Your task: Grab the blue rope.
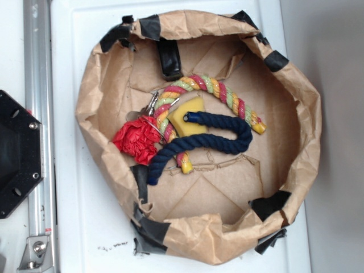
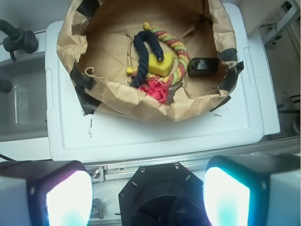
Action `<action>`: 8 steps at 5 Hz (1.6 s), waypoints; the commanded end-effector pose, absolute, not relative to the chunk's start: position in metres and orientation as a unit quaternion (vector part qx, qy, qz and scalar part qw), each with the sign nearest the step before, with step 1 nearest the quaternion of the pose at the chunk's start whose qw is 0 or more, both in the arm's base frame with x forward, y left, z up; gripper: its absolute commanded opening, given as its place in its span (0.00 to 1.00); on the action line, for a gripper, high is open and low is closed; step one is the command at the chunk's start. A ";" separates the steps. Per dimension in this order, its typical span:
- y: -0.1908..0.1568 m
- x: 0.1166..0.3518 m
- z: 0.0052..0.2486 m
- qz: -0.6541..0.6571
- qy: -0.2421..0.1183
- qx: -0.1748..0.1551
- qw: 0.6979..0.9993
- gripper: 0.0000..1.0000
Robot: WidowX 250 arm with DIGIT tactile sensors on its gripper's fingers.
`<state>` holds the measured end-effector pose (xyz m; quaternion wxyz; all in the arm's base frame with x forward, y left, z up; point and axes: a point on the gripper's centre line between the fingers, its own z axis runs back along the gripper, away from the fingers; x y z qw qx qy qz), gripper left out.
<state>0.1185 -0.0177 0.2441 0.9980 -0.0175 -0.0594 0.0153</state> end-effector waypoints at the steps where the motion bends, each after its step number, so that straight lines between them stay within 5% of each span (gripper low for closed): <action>1: -0.018 0.119 0.244 0.015 -0.059 -0.018 0.998 1.00; 2: -0.022 0.169 0.224 0.115 -0.078 -0.044 0.989 1.00; 4: -0.020 0.260 0.156 0.202 -0.052 -0.021 0.978 1.00; 6: -0.038 0.246 0.053 0.084 0.029 -0.012 0.996 1.00; 7: -0.044 0.236 0.032 0.048 0.056 0.002 0.997 0.97; 8: -0.043 0.236 0.032 0.062 0.051 0.005 0.997 0.00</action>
